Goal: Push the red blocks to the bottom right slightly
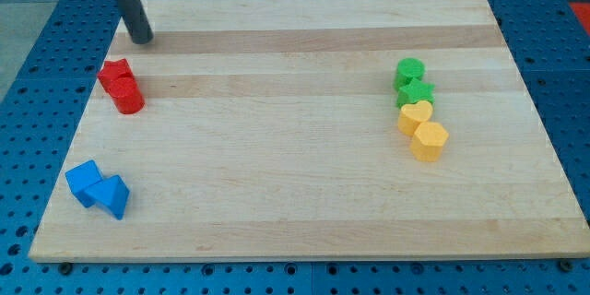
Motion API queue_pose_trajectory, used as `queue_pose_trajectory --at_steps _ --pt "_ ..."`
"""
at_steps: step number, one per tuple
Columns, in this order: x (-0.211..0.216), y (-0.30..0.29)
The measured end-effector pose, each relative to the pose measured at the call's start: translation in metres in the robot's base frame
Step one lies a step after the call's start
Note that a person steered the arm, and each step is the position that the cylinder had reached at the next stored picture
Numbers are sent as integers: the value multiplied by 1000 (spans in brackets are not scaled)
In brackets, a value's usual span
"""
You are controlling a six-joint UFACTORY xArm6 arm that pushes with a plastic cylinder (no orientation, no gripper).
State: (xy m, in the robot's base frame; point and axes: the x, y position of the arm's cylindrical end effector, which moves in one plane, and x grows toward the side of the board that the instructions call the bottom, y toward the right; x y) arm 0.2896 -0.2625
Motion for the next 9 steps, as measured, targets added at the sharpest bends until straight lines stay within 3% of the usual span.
queue_pose_trajectory --at_steps 2,4,7,9 --pt "50 -37" --pt "76 -9" --pt "89 21" --pt "95 -18"
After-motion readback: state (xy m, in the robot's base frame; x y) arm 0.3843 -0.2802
